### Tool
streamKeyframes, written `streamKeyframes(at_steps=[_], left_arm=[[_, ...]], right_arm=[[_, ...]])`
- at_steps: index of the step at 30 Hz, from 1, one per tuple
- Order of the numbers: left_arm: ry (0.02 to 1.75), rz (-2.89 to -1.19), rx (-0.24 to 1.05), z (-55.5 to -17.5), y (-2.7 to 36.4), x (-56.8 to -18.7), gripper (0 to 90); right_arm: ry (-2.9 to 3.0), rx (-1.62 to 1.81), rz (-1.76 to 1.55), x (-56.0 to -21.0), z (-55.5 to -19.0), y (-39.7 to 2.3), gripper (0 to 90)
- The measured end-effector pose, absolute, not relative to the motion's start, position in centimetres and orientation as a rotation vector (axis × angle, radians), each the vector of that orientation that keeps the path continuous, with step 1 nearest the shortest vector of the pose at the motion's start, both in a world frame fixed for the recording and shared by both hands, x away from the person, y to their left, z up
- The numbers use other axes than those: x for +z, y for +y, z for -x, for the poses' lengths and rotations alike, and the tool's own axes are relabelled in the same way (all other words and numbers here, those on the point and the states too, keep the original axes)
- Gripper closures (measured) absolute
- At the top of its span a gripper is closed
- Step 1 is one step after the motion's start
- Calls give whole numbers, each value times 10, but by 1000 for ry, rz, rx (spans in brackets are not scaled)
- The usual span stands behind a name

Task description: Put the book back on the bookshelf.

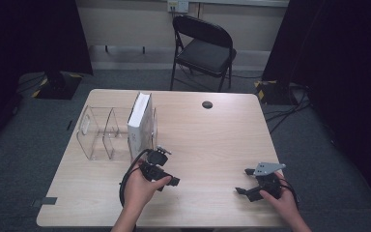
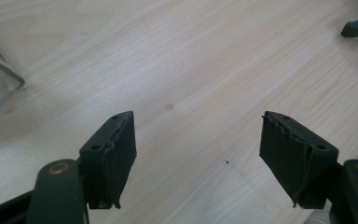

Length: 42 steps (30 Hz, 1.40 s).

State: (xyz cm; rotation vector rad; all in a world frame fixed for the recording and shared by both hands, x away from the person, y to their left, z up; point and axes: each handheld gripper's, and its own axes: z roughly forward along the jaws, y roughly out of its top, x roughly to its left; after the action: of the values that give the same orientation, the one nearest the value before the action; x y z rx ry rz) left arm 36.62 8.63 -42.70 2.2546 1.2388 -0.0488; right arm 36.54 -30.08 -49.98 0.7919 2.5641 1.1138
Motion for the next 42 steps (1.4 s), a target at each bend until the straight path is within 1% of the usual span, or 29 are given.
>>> streamKeyframes(at_steps=[15,19,23,26,30,35,42], left_arm=[[1190,-2292,-61,-362,69,-443,259],[1171,-2316,-23,-362,67,-447,243],[1171,-2311,-21,-361,64,-450,244],[1157,-2324,-3,-360,62,-452,217],[1155,-2338,7,-359,59,-457,216],[1129,-2373,32,-359,56,-463,194],[1113,-2369,51,-358,51,-467,176]], right_arm=[[2564,1114,-792,-500,-365,-301,132],[2564,1114,-792,-500,-365,-301,132],[2564,1114,-792,-500,-365,-301,132],[2564,1114,-792,-500,-365,-301,132],[2564,1114,-792,-500,-365,-301,132],[2564,1114,-792,-500,-365,-301,132],[2564,1114,-792,-500,-365,-301,132]])
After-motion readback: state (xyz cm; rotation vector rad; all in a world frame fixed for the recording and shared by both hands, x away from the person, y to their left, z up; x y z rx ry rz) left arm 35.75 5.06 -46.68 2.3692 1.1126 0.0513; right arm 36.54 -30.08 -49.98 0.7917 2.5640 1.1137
